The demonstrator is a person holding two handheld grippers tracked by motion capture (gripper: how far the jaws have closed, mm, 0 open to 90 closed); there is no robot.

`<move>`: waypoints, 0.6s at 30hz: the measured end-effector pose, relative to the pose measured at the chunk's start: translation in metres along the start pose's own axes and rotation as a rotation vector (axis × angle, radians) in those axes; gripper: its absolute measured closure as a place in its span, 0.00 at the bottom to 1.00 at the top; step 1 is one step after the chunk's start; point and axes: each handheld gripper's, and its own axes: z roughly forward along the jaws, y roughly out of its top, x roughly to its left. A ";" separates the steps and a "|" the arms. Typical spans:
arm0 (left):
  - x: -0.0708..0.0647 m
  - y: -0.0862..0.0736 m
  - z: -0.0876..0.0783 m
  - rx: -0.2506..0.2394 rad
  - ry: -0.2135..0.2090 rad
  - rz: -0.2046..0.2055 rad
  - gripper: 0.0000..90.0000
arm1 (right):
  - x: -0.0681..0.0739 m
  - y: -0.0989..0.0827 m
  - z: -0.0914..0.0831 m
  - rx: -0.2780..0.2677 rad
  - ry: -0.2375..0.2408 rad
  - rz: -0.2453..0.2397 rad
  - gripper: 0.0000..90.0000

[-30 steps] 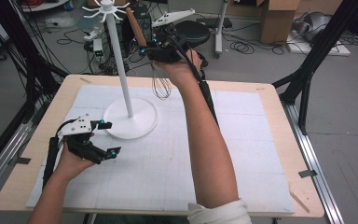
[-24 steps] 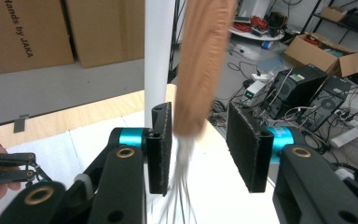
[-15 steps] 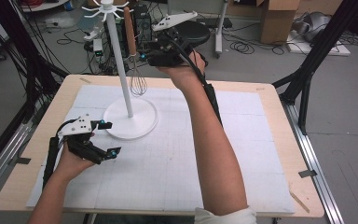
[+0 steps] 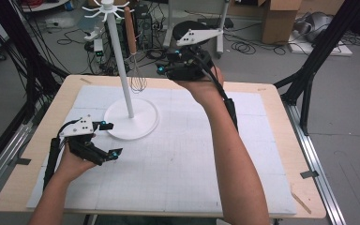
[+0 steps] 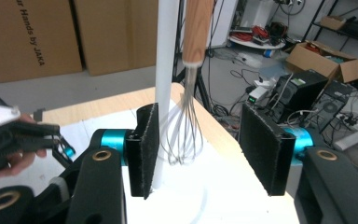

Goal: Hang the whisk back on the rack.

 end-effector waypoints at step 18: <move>-0.001 0.000 0.001 0.003 -0.002 0.001 0.02 | 0.007 -0.036 -0.022 -0.029 0.013 0.013 0.40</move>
